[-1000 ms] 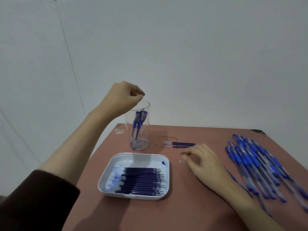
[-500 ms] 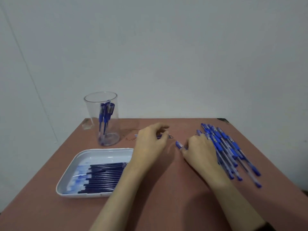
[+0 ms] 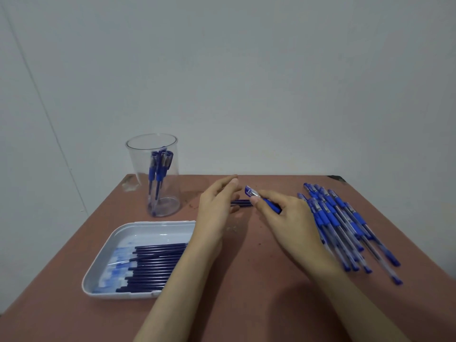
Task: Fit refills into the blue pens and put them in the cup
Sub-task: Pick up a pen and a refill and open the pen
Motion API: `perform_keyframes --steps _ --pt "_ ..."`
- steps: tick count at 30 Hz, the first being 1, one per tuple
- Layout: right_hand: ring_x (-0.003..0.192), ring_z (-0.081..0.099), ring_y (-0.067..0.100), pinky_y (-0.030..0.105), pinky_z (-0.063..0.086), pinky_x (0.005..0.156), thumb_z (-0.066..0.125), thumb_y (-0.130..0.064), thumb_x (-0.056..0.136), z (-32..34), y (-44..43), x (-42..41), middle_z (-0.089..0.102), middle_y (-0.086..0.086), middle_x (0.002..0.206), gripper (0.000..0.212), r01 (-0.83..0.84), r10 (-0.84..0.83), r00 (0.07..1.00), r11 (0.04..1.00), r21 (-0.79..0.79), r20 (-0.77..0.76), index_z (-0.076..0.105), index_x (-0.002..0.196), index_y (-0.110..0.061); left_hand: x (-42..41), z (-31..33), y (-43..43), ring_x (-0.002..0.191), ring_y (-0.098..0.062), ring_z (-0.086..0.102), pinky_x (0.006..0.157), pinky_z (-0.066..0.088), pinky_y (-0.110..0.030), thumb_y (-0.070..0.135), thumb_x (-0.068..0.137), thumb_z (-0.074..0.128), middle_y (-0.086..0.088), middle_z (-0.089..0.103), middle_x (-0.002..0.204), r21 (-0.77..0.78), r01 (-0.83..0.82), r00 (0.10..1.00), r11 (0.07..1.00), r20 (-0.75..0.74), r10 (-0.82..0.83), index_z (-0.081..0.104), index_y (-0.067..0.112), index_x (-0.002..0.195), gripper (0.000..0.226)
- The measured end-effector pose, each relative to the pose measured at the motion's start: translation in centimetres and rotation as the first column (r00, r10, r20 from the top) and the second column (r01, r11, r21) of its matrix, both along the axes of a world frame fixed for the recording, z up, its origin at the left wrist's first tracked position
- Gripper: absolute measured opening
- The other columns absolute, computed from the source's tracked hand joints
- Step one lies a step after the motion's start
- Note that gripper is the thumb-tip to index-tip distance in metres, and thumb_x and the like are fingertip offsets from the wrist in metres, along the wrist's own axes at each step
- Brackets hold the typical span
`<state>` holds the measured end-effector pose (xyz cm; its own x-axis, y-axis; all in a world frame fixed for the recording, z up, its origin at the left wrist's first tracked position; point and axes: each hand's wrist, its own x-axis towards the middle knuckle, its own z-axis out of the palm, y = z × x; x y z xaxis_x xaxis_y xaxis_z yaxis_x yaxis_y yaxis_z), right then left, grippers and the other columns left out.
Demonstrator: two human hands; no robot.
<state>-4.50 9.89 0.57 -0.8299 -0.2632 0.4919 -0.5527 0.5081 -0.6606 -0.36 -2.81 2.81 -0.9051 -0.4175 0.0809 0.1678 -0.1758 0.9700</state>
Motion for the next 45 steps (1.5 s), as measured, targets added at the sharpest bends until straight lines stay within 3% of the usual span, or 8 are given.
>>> perform_keyframes --steps 9,14,19,23,27,35,39,45 --pt "0.095 0.066 0.001 0.034 0.055 0.082 0.056 -0.052 0.089 -0.1 0.4 -0.2 0.072 -0.019 0.1 0.029 0.005 -0.005 0.999 1.0 0.009 0.032 0.068 0.113 -0.041 -0.1 -0.6 0.0 0.082 -0.005 0.067 0.069 0.05 -0.014 0.014 0.089 0.062 0.001 0.072 0.09 -0.116 0.086 0.996 0.989 -0.021 -0.089 0.07 0.016 0.101 0.014" --pt "0.072 0.064 0.008 0.035 0.053 0.067 0.058 -0.056 0.085 0.3 0.1 0.2 0.07 -0.01 0.075 0.028 -0.006 0.003 0.999 0.993 0.115 0.032 0.066 0.107 -0.04 -0.1 -0.5 -0.1 0.064 -0.005 0.066 0.06 0.052 -0.016 0.003 0.089 0.06 0.0 0.07 0.072 -0.051 0.025 0.995 0.998 -0.095 -0.03 0.069 0.011 0.091 0.012" --pt "0.053 0.044 0.015 0.029 0.033 0.051 0.057 -0.016 0.088 0.0 0.3 -0.7 0.047 -0.001 0.055 0.024 0.109 -0.12 0.99 0.985 0.131 0.081 0.051 0.112 -0.021 -1.2 -1.6 -1.6 0.069 -0.01 0.066 0.075 0.056 -0.033 0.012 0.086 0.066 0.003 0.071 0.066 -0.244 -0.208 0.977 0.947 -0.095 0.19 0.068 0.014 0.095 0.009" --pt "0.053 0.048 0.016 0.017 0.037 0.049 0.055 -0.008 0.092 0.4 0.3 -0.4 0.062 0.012 0.071 0.015 0.099 -0.088 0.989 0.991 -0.088 0.119 0.053 0.102 -0.018 -0.9 -2.1 -0.4 0.048 0.005 0.053 0.056 0.044 -0.017 0.019 0.079 0.075 0.009 0.064 0.057 -0.539 0.051 0.99 0.841 0.137 0.028 0.07 0.014 0.089 0.012" --pt "0.062 0.054 0.002 0.011 0.039 0.055 0.06 -0.01 0.09 0.6 0.2 -0.4 0.058 -0.014 0.075 0.014 0.118 -0.112 0.992 0.982 -0.15 0.053 0.062 0.101 -0.019 -0.2 -2.3 0.6 0.061 -0.004 0.059 0.066 0.048 -0.021 0.022 0.076 0.077 -0.001 0.073 0.073 -0.63 0.33 0.937 0.703 0.312 -0.16 0.075 0.015 0.08 0.008" --pt "0.052 0.048 0.006 0.021 0.043 0.052 0.065 -0.017 0.089 0.4 0.1 -0.5 0.055 -0.011 0.061 0.014 0.085 -0.082 0.996 0.988 -0.128 0.028 0.069 0.098 -0.027 -0.2 -2.7 0.7 0.074 -0.004 0.06 0.069 0.046 -0.018 0.03 0.079 0.073 0.005 0.072 0.08 -0.73 0.371 0.926 0.574 0.333 -0.176 0.077 0.023 0.092 0.015" --pt "0.039 0.043 0.009 0.022 0.029 0.04 0.06 -0.012 0.091 1.0 0.2 -0.6 0.057 -0.001 0.058 0.01 -0.006 0.191 0.913 0.89 -0.456 0.361 0.07 0.095 -0.011 -1.0 -2.0 0.3 0.056 0.007 0.053 0.055 0.04 -0.01 0.019 0.094 0.053 0.011 0.065 0.076 -0.513 0.037 0.994 0.858 0.107 0.021 0.07 0.017 0.11 0.022" --pt "0.035 0.028 0.008 0.021 0.014 0.036 0.05 -0.022 0.091 1.8 0.6 -0.2 0.048 0.004 0.057 0.027 -0.145 0.657 0.493 0.708 -0.691 0.57 0.072 0.079 -0.011 -0.1 -0.5 0.4 0.085 -0.011 0.065 0.074 0.052 -0.016 0.02 0.097 0.046 -0.005 0.069 0.087 -0.013 0.289 0.954 0.957 -0.08 -0.289 0.069 0.016 0.1 0.024"
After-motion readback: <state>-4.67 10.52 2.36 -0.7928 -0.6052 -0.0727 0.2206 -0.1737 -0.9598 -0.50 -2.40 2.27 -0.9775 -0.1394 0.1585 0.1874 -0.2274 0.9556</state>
